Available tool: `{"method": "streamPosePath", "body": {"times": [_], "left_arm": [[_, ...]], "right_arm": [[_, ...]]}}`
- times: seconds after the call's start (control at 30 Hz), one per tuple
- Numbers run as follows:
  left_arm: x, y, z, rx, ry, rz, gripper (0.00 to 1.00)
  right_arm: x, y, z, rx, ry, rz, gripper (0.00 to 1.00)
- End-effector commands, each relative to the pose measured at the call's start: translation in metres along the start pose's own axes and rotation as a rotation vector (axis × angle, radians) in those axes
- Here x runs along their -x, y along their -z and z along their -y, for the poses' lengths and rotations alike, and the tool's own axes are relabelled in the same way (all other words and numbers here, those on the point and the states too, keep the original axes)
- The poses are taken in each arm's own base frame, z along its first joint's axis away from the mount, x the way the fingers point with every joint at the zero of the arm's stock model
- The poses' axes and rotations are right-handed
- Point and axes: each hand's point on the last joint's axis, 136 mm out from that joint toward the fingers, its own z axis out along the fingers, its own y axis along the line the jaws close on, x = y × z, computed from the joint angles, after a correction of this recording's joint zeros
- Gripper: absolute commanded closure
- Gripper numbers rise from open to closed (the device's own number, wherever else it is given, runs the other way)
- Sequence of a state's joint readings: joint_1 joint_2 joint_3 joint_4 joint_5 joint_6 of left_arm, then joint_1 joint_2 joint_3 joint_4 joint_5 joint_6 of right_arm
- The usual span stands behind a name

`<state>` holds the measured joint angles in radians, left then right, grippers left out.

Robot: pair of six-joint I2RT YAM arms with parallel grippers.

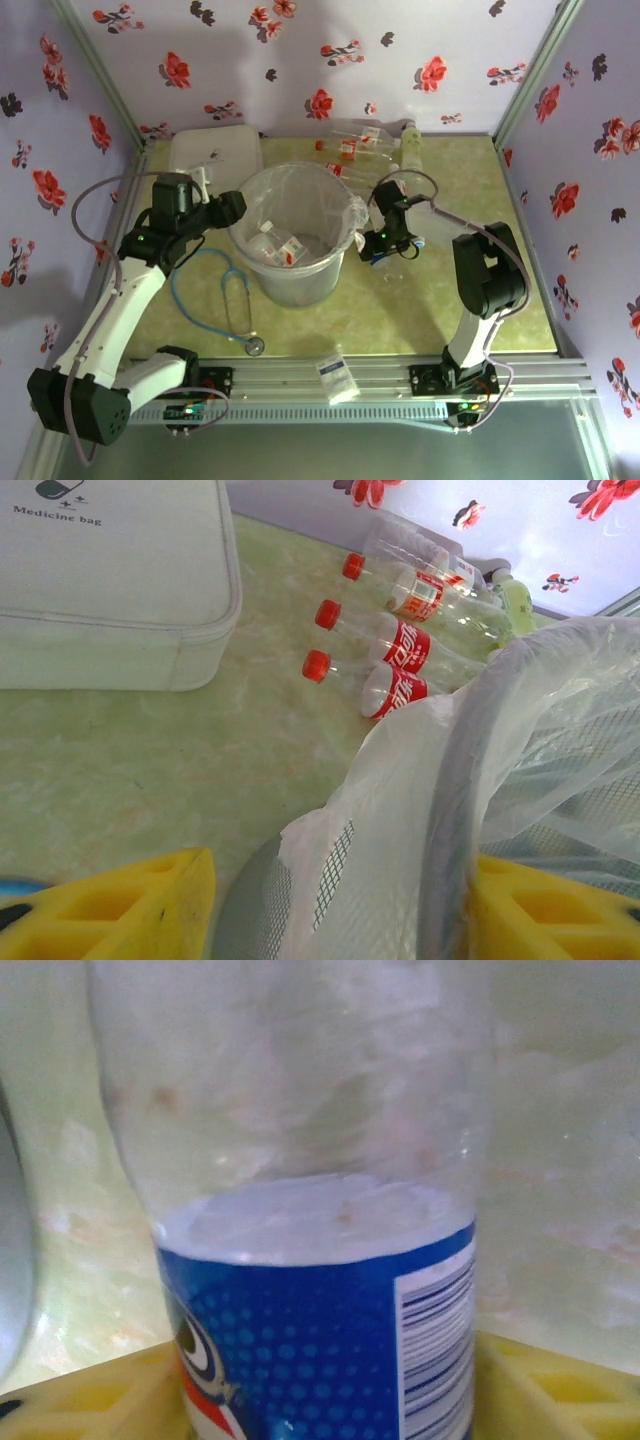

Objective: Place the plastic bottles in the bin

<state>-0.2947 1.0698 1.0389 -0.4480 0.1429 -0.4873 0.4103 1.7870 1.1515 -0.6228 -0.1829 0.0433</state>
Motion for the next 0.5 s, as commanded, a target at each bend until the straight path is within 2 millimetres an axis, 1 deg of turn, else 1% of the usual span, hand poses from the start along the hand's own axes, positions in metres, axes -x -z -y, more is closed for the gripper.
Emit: {"method": "streamPosePath", "body": {"times": [0.0, 0.13, 0.27, 0.33, 0.4, 0.47], "left_arm": [[-0.008, -0.01, -0.008, 0.043, -0.015, -0.048, 0.39], [-0.008, -0.011, -0.008, 0.04, -0.014, -0.045, 0.39], [-0.016, -0.009, -0.012, 0.048, -0.013, -0.058, 0.4], [-0.015, -0.007, -0.013, 0.055, -0.018, -0.054, 0.39], [-0.013, -0.006, -0.012, 0.053, -0.019, -0.046, 0.39], [-0.01, -0.006, -0.011, 0.05, -0.02, -0.04, 0.39]], "right_arm": [[0.006, 0.0, -0.003, 0.016, -0.06, 0.046, 0.38], [0.005, 0.002, -0.003, 0.018, -0.083, 0.062, 0.44], [0.0, 0.005, -0.004, 0.026, -0.113, 0.066, 0.47], [0.002, 0.008, -0.005, 0.034, -0.127, 0.077, 0.5], [0.005, 0.012, -0.008, 0.041, -0.135, 0.082, 0.51], [0.008, 0.019, -0.007, 0.03, -0.145, 0.092, 0.53]]}}
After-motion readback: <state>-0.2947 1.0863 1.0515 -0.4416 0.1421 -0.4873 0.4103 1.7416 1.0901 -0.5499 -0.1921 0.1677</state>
